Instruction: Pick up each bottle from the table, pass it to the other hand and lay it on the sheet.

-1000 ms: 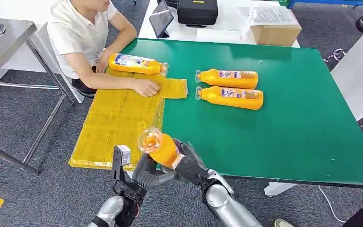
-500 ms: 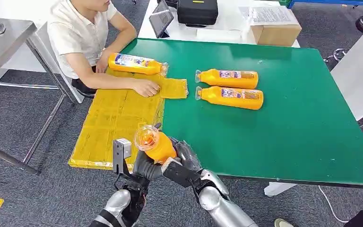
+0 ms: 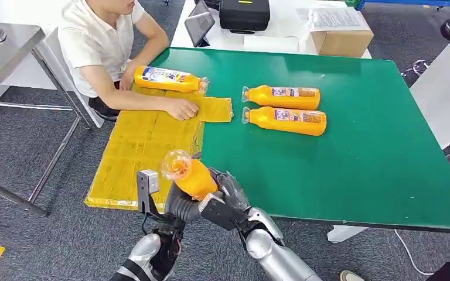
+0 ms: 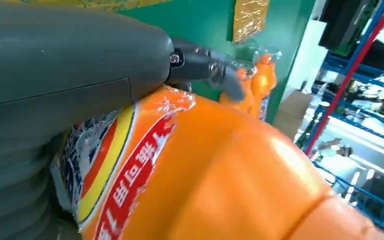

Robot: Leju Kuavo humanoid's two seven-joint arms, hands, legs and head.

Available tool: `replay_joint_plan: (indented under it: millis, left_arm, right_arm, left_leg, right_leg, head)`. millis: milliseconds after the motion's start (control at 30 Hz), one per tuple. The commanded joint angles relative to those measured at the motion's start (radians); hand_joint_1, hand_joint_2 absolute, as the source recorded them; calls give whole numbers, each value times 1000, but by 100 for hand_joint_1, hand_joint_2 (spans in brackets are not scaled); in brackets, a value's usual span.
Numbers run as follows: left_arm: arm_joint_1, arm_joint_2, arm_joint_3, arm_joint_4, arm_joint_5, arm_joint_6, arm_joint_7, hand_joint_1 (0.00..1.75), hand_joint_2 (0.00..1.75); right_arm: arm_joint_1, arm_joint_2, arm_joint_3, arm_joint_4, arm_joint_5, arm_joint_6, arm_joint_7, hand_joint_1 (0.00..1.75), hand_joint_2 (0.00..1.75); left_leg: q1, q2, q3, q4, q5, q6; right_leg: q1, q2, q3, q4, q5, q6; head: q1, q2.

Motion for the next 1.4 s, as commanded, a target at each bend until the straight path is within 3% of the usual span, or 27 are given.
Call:
replay_joint_plan:
  millis: [33, 400, 533, 567, 700, 1200, 1333, 1367, 1400]
  left_arm:
    - [-15, -9, 47, -126, 38, 61, -37, 175, 175]
    - [50, 44, 143, -307, -17, 123, -108, 175, 175]
    - [49, 55, 177, -325, -152, 163, -133, 175, 175]
    - [36, 63, 170, -306, -211, 187, -136, 175, 175]
    - [-58, 92, 142, -119, -519, 343, -158, 175, 175]
    - [-74, 86, 159, -83, -522, 335, -166, 175, 175]
    - [-150, 117, 175, 64, -853, 512, -139, 175, 175]
    - [-168, 123, 188, 103, -949, 513, -113, 175, 175]
    - [-208, 153, 167, 199, -1155, 495, -10, 175, 175]
  right_arm:
    - [40, -10, 87, -8, -20, -1, -5, 0, 175]
    - [94, -14, 121, -127, 113, -236, -60, 0, 175]
    - [116, -11, 109, -127, 154, -318, -81, 0, 175]
    - [122, -13, 105, -128, 165, -344, -89, 0, 0]
    - [145, -12, 76, -111, 212, -439, -116, 0, 0]
    - [145, -11, 76, -103, 212, -443, -119, 0, 0]
    - [155, 8, 42, -77, 219, -468, -132, 0, 0]
    - [159, 11, 35, -78, 216, -469, -139, 0, 0]
    - [161, 16, 24, -82, 198, -454, -150, 0, 0]
  left_leg:
    - [1, -2, 3, 0, -1, -2]
    - [1, 0, 6, 0, -3, -3]
    - [2, 1, 4, 0, -3, -3]
    - [1, 0, 5, -1, -3, -3]
    - [2, -3, 6, -2, -2, -3]
    - [2, -2, 5, -1, -1, -3]
    - [2, -2, 4, -2, 0, -2]
    - [2, -3, 4, -2, 0, -3]
    - [2, -2, 4, -2, 1, -2]
  right_leg:
    - [1, -2, 3, 0, -2, -2]
    - [1, 0, 6, 0, -3, -3]
    - [2, 2, 4, 1, -2, -3]
    - [1, 1, 5, 0, -3, -3]
    - [1, -2, 7, -1, -3, -3]
    - [1, -1, 5, 0, -2, -2]
    - [1, -2, 4, -1, -1, -2]
    - [1, -2, 5, -1, -1, -3]
    - [1, -2, 4, -1, -1, -2]
  head:
    - [0, 0]
    - [0, 0]
    - [-1, 0]
    - [-1, 0]
    - [0, 0]
    - [0, 0]
    - [0, 0]
    - [0, 0]
    - [0, 0]
